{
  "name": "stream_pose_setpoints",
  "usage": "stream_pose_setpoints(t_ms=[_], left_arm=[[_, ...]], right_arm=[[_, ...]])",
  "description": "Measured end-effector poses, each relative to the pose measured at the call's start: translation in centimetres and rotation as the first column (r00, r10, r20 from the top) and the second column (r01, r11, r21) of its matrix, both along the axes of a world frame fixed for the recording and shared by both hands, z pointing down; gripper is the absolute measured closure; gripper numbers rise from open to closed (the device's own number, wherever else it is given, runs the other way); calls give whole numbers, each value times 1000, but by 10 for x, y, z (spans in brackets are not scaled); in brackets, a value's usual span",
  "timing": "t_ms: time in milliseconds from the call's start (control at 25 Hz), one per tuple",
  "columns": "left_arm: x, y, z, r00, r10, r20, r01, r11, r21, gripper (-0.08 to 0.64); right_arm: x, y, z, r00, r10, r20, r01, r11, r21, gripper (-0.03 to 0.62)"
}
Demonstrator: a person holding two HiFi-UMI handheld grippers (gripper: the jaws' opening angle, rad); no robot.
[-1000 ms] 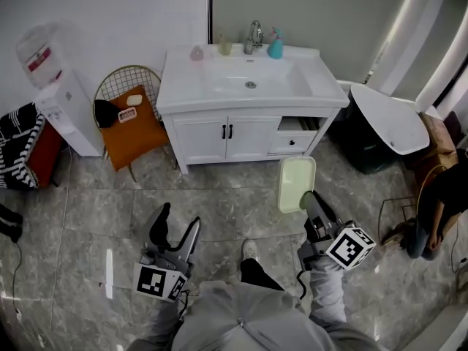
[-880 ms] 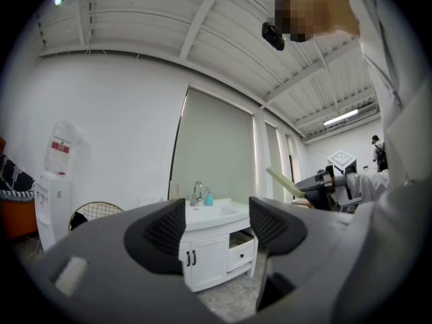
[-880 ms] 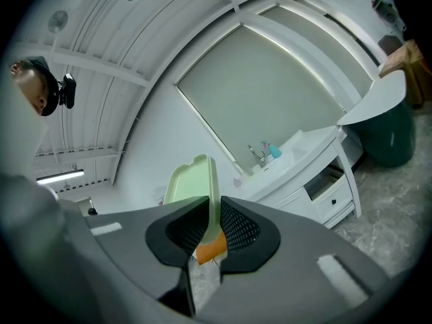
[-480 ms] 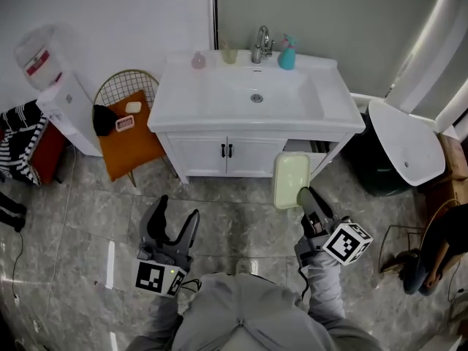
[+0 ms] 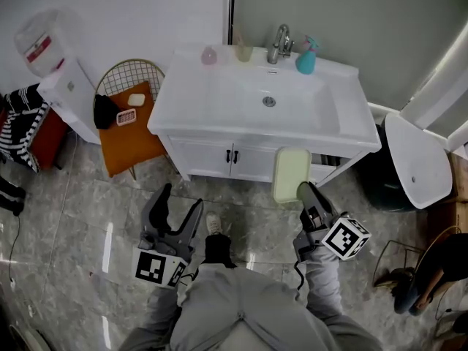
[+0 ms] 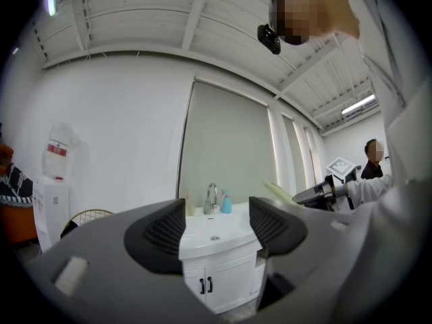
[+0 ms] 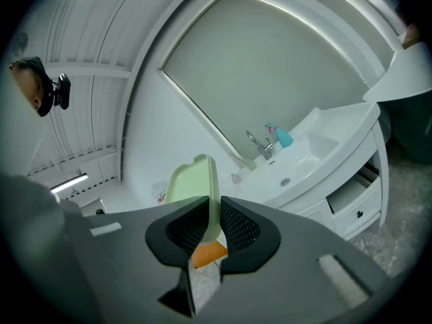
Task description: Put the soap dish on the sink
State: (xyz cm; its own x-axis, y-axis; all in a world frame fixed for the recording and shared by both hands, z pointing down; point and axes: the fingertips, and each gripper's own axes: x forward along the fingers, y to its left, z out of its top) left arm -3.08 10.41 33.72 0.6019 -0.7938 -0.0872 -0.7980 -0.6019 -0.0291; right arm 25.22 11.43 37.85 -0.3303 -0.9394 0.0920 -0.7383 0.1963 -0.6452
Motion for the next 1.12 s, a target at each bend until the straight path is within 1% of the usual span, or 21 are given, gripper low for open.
stream_pose_setpoints(t_ms=[120, 320, 480, 640, 760, 920, 1080, 1120], left_arm=[[0, -40, 6, 1000, 2, 1, -2, 1000, 2, 238], [-4, -125, 3, 1000, 13, 4, -13, 1000, 10, 238], [-19, -187, -3, 1000, 16, 9, -16, 1000, 26, 238], [-39, -242, -7, 1000, 1, 5, -1, 1000, 31, 238], [-47, -272, -6, 1000, -5, 9, 4, 1000, 25, 238], [-52, -298, -2, 1000, -11, 14, 11, 1000, 15, 238], [-57, -317, 0, 999, -45, 7, 45, 999, -15, 238], [-60, -322, 1, 998, -61, 4, 61, 998, -13, 238]], right_arm=[[-1, -41, 6, 1000, -1, -6, 1, 1000, -8, 541], [-6, -124, 8, 1000, 3, -21, -4, 1000, -16, 540], [-22, -190, 6, 999, 3, -40, -4, 999, -34, 540], [-39, -248, 7, 998, -22, -52, 20, 999, -39, 540], [-50, -284, 11, 997, -44, -65, 41, 998, -54, 540], [-65, -329, 21, 991, -95, -95, 87, 993, -84, 540], [-80, -377, 35, 978, -160, -131, 145, 982, -122, 540], [-83, -390, 40, 975, -177, -137, 159, 978, -133, 540]])
